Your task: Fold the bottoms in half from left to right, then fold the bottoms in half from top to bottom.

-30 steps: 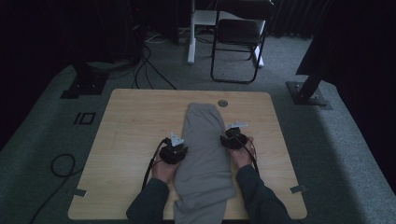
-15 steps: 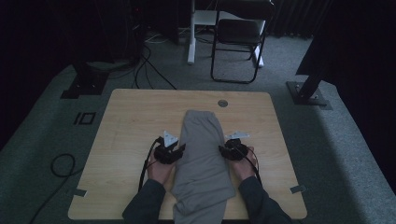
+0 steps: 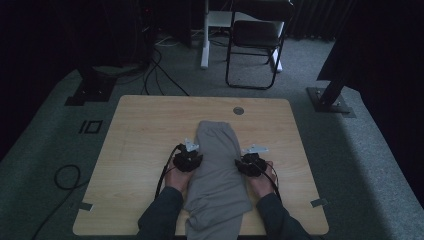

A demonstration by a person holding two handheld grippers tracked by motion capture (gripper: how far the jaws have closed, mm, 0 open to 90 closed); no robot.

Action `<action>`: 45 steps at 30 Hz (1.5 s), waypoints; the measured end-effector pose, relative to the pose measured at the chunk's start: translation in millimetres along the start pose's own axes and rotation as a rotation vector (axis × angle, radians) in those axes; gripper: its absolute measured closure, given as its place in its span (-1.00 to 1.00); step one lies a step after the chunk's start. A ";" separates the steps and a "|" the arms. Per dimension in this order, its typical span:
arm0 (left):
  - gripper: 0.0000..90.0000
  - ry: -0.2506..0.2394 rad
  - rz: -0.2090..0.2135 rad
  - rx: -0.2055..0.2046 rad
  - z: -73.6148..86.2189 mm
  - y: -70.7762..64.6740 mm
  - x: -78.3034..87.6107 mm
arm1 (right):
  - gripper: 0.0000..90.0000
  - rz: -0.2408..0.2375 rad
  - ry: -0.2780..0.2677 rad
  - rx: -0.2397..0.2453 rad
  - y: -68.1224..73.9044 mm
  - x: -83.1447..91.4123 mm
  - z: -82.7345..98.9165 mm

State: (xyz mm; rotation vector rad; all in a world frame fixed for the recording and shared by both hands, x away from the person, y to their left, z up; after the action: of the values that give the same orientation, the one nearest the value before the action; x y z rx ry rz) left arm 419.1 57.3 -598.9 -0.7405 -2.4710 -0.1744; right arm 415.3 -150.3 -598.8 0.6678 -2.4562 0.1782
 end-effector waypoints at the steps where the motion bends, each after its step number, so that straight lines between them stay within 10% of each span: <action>1: 0.60 -0.003 0.003 -0.004 3.2 -2.1 4.3 | 0.44 -0.005 0.001 0.005 1.8 2.3 1.6; 19: 0.55 -0.018 0.046 0.014 34.0 -25.3 50.4 | 0.30 -0.055 0.023 0.032 24.4 29.7 20.8; 29: 0.33 -0.046 0.014 0.057 16.2 -6.8 43.0 | 0.13 -0.056 -0.031 0.037 13.9 23.0 -4.9; 45: 0.28 -0.032 -0.033 0.134 -17.3 26.8 6.2 | 0.22 -0.071 -0.022 0.041 11.1 -34.8 -56.6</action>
State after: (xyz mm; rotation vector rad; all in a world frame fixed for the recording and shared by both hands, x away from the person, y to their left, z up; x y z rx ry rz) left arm 437.4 78.1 -581.8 -0.6507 -2.4979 -0.0083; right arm 462.7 -110.8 -571.9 0.7774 -2.4517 0.1943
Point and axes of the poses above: each handheld gripper's, and its own axes: x roughly backward along the jaws, z roughly out of its underside, y roughly to its left, the point moved 7 cm from there along -x, roughly forward along the jaws, and after that the axes turned 10 degrees about -y, right-handed, at the moved point
